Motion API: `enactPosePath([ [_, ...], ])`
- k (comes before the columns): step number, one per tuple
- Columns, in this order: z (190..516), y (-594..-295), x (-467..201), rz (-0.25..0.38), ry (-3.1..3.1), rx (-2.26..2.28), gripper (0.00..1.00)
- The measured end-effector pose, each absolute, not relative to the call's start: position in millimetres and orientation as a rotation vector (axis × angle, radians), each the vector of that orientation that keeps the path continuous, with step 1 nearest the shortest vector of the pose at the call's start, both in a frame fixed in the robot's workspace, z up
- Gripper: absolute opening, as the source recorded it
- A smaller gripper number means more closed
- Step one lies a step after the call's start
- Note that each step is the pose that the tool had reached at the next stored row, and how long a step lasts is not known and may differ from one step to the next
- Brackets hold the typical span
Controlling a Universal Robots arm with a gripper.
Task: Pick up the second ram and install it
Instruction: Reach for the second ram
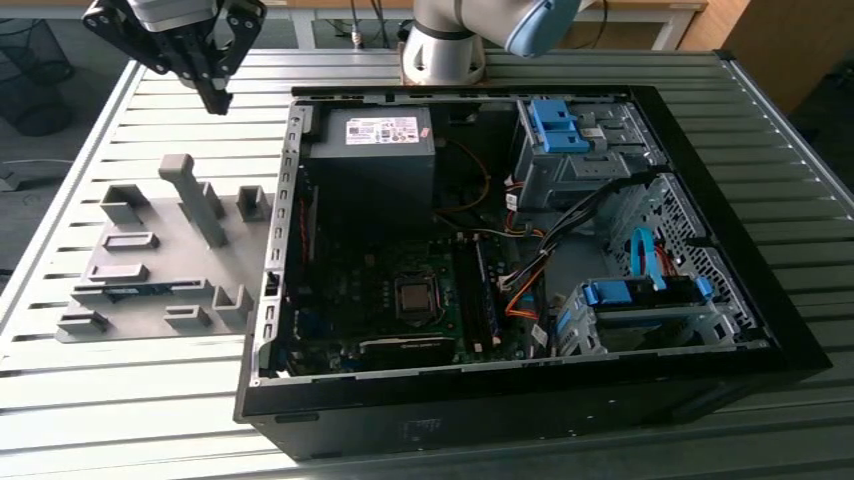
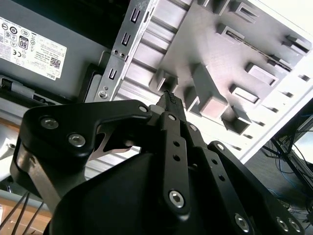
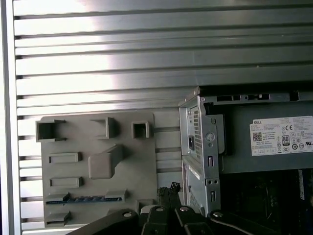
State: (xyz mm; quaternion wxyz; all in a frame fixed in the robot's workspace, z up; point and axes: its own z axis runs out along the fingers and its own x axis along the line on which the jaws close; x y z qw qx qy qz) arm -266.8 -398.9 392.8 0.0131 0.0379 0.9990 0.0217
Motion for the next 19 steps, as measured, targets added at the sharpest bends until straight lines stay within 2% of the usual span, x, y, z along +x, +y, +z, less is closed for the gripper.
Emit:
enactPosePath([
  [19, 393, -399, -279, 0.068, 3.113, 0.118, 0.11],
])
